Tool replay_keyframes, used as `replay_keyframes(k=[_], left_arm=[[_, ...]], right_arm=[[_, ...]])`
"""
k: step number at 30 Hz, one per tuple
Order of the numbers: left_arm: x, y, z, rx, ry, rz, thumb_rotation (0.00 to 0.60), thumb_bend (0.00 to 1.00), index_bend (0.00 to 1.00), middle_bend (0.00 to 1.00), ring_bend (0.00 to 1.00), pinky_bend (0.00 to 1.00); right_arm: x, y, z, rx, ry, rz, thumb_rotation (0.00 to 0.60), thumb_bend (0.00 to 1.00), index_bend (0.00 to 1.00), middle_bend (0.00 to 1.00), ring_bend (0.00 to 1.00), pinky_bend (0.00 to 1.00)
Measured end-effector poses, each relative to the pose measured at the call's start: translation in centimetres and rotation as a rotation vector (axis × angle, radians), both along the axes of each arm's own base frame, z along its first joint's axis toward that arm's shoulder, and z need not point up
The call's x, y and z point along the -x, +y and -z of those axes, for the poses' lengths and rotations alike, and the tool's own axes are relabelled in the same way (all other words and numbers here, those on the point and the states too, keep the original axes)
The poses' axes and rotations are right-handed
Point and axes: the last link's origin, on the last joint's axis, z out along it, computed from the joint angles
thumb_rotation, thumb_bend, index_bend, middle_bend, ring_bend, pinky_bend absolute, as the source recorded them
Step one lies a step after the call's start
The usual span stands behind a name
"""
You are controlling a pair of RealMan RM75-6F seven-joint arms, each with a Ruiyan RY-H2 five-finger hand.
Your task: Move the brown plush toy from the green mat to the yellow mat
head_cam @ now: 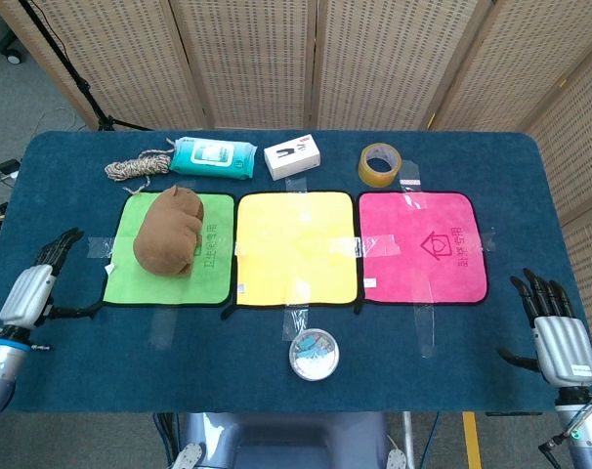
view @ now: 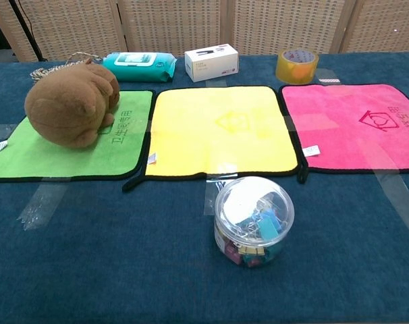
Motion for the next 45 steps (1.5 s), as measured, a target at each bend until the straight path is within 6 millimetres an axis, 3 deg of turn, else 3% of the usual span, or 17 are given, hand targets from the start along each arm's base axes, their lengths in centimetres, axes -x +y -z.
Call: replay_keyframes(k=[4, 14, 18, 24, 31, 45], left_arm=[[0.3, 3.0, 0.5, 0.017, -0.017, -0.008, 0.600, 0.00, 0.00, 0.00, 0.00, 0.00], [1.0, 9.4, 2.8, 0.035, -0.309, -0.064, 0.600, 0.00, 0.00, 0.00, 0.00, 0.00], [0.3, 11.1, 4.5, 0.076, -0.426, -0.075, 0.600, 0.00, 0.00, 0.00, 0.00, 0.00], [-1.3, 12.2, 7.0, 0.143, -0.563, -0.084, 0.586, 0.00, 0.00, 0.00, 0.00, 0.00], [-2.6, 12.9, 8.7, 0.172, -0.578, -0.079, 0.455, 0.00, 0.00, 0.00, 0.00, 0.00], [-4.9, 12.3, 12.1, 0.201, -0.686, -0.126, 0.446, 0.00, 0.00, 0.00, 0.00, 0.00]], right_arm=[[0.2, -0.5, 0.2, -0.003, -0.001, 0.014, 0.600, 0.00, 0.00, 0.00, 0.00, 0.00], [1.4, -1.3, 0.4, -0.002, 0.012, 0.066, 0.600, 0.00, 0.00, 0.00, 0.00, 0.00], [1.6, -1.4, 0.5, -0.002, 0.018, 0.073, 0.600, 0.00, 0.00, 0.00, 0.00, 0.00], [1.7, -1.4, 0.5, 0.001, 0.019, 0.079, 0.600, 0.00, 0.00, 0.00, 0.00, 0.00], [1.9, -1.4, 0.6, -0.007, 0.022, 0.083, 0.600, 0.00, 0.00, 0.00, 0.00, 0.00], [1.8, -1.6, 0.6, -0.007, 0.017, 0.081, 0.600, 0.00, 0.00, 0.00, 0.00, 0.00]])
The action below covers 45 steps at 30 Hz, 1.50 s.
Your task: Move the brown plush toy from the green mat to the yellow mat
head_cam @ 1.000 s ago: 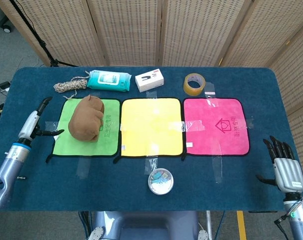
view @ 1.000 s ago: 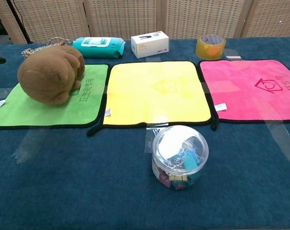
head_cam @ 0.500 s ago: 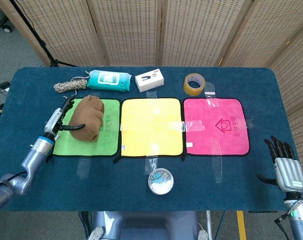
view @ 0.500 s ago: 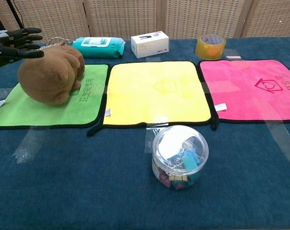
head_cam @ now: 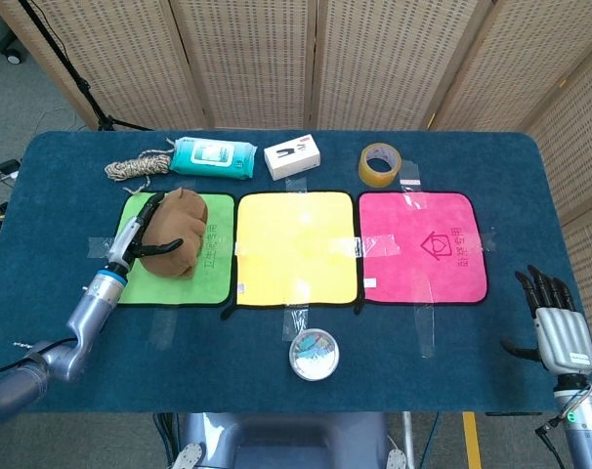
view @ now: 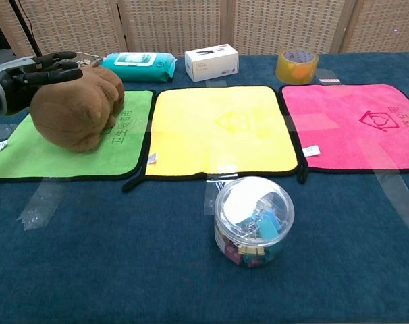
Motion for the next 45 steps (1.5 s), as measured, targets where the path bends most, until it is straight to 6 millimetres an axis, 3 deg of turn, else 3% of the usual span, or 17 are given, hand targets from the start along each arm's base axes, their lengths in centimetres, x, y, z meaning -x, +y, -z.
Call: replay_keyframes(k=[15, 23, 30, 33, 37, 40, 45], left_arm=[[-6.4, -1.3, 2.4, 0.047, -0.067, 0.132, 0.445, 0.00, 0.00, 0.00, 0.00, 0.00], [-12.3, -2.1, 3.8, 0.076, -0.093, 0.238, 0.447, 0.00, 0.00, 0.00, 0.00, 0.00], [-16.1, -2.7, 3.1, 0.058, -0.112, 0.307, 0.446, 0.00, 0.00, 0.00, 0.00, 0.00], [-16.2, -2.5, 1.8, 0.018, -0.124, 0.305, 0.446, 0.00, 0.00, 0.00, 0.00, 0.00], [-14.9, -2.0, 0.1, -0.030, -0.125, 0.275, 0.446, 0.00, 0.00, 0.00, 0.00, 0.00], [-13.2, -1.6, -0.8, -0.060, -0.117, 0.240, 0.445, 0.00, 0.00, 0.00, 0.00, 0.00], [-8.7, -0.8, -1.9, -0.108, -0.079, 0.155, 0.445, 0.00, 0.00, 0.00, 0.00, 0.00]], right_arm=[[0.0, 0.0, 0.1, -0.007, -0.003, 0.004, 0.600, 0.00, 0.00, 0.00, 0.00, 0.00], [0.3, -0.2, 0.0, -0.002, 0.001, 0.012, 0.600, 0.00, 0.00, 0.00, 0.00, 0.00], [0.5, -0.2, 0.0, -0.004, 0.001, 0.019, 0.600, 0.00, 0.00, 0.00, 0.00, 0.00], [0.5, -0.2, 0.1, -0.007, 0.000, 0.020, 0.600, 0.00, 0.00, 0.00, 0.00, 0.00], [0.5, -0.2, 0.3, -0.017, -0.003, 0.021, 0.600, 0.00, 0.00, 0.00, 0.00, 0.00], [0.4, -0.2, 0.3, -0.018, -0.005, 0.019, 0.600, 0.00, 0.00, 0.00, 0.00, 0.00], [0.4, -0.2, 0.2, -0.017, -0.007, 0.019, 0.600, 0.00, 0.00, 0.00, 0.00, 0.00]])
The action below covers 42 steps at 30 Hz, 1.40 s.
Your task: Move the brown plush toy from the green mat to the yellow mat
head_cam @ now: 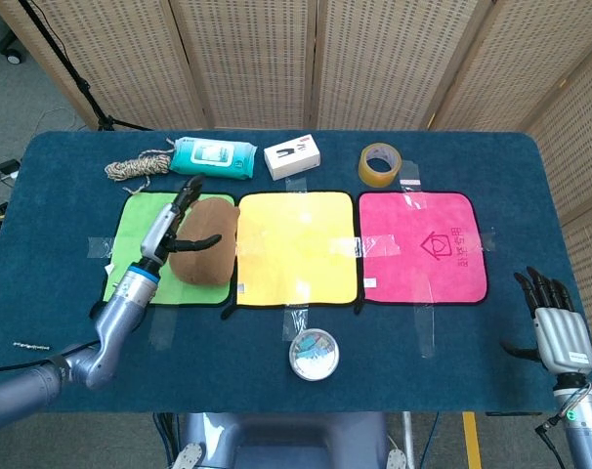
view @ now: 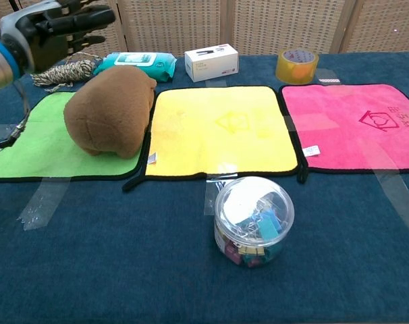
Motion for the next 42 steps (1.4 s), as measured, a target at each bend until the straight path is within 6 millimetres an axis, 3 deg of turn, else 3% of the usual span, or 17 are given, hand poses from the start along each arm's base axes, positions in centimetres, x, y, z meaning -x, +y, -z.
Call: replay_keyframes(k=[8, 11, 16, 24, 42], left_arm=[[8.0, 0.6, -1.3, -0.032, -0.014, -0.165, 0.444, 0.00, 0.00, 0.00, 0.00, 0.00], [10.0, 0.3, -1.0, -0.018, -0.019, -0.203, 0.446, 0.00, 0.00, 0.00, 0.00, 0.00], [11.6, -0.5, 0.9, 0.030, -0.006, -0.226, 0.446, 0.00, 0.00, 0.00, 0.00, 0.00], [8.8, -1.3, 6.1, 0.145, -0.029, -0.166, 0.446, 0.00, 0.00, 0.00, 0.00, 0.00], [0.0, -2.0, 9.6, 0.185, -0.020, 0.028, 0.446, 0.00, 0.00, 0.00, 0.00, 0.00]], right_arm=[[-0.2, 0.0, 0.4, -0.016, 0.003, -0.005, 0.600, 0.00, 0.00, 0.00, 0.00, 0.00], [-0.2, 0.0, 0.6, -0.022, 0.004, -0.006, 0.600, 0.00, 0.00, 0.00, 0.00, 0.00], [-0.2, -0.1, 0.8, -0.028, 0.004, -0.004, 0.600, 0.00, 0.00, 0.00, 0.00, 0.00], [0.0, -0.3, 0.7, -0.019, 0.012, 0.000, 0.600, 0.00, 0.00, 0.00, 0.00, 0.00], [0.3, -0.3, 0.7, -0.022, 0.007, 0.010, 0.600, 0.00, 0.00, 0.00, 0.00, 0.00]])
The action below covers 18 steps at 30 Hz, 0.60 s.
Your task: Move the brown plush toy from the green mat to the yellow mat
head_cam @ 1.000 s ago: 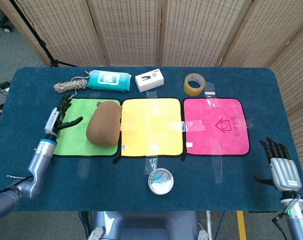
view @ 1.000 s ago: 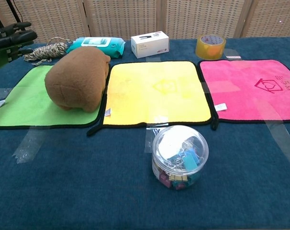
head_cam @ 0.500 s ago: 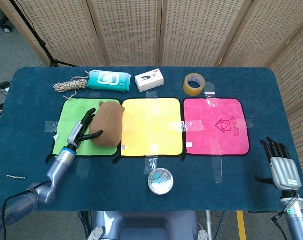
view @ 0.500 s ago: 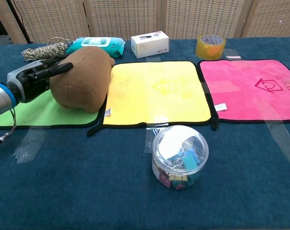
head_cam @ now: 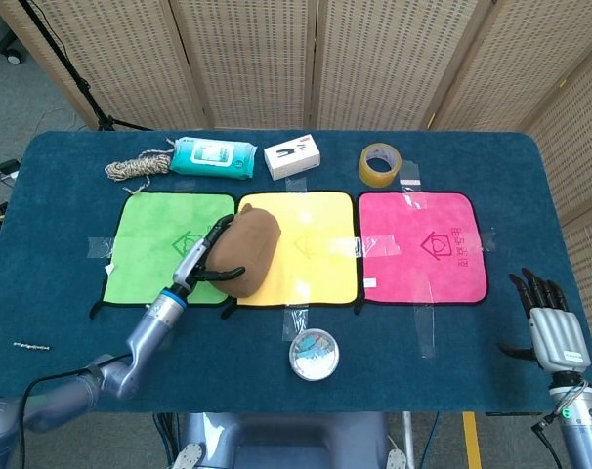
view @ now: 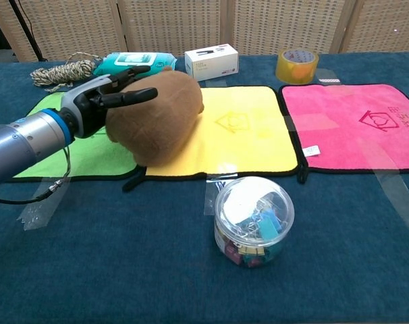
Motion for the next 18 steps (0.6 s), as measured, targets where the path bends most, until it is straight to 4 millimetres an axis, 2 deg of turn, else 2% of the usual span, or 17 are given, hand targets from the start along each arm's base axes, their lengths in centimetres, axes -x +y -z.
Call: replay_keyframes(k=[4, 11, 18], left_arm=[[-2.1, 0.2, 0.6, 0.001, 0.016, 0.029, 0.444, 0.00, 0.00, 0.00, 0.00, 0.00], [-5.7, 0.4, 2.8, 0.047, 0.029, 0.056, 0.444, 0.00, 0.00, 0.00, 0.00, 0.00], [-6.4, 0.8, 2.6, 0.012, 0.044, 0.070, 0.444, 0.00, 0.00, 0.00, 0.00, 0.00]], right_arm=[[0.0, 0.0, 0.0, 0.000, 0.000, 0.002, 0.600, 0.00, 0.00, 0.00, 0.00, 0.00], [0.1, 0.0, -0.2, 0.007, -0.003, 0.008, 0.600, 0.00, 0.00, 0.00, 0.00, 0.00], [0.2, 0.0, -0.3, 0.012, -0.007, 0.012, 0.600, 0.00, 0.00, 0.00, 0.00, 0.00]])
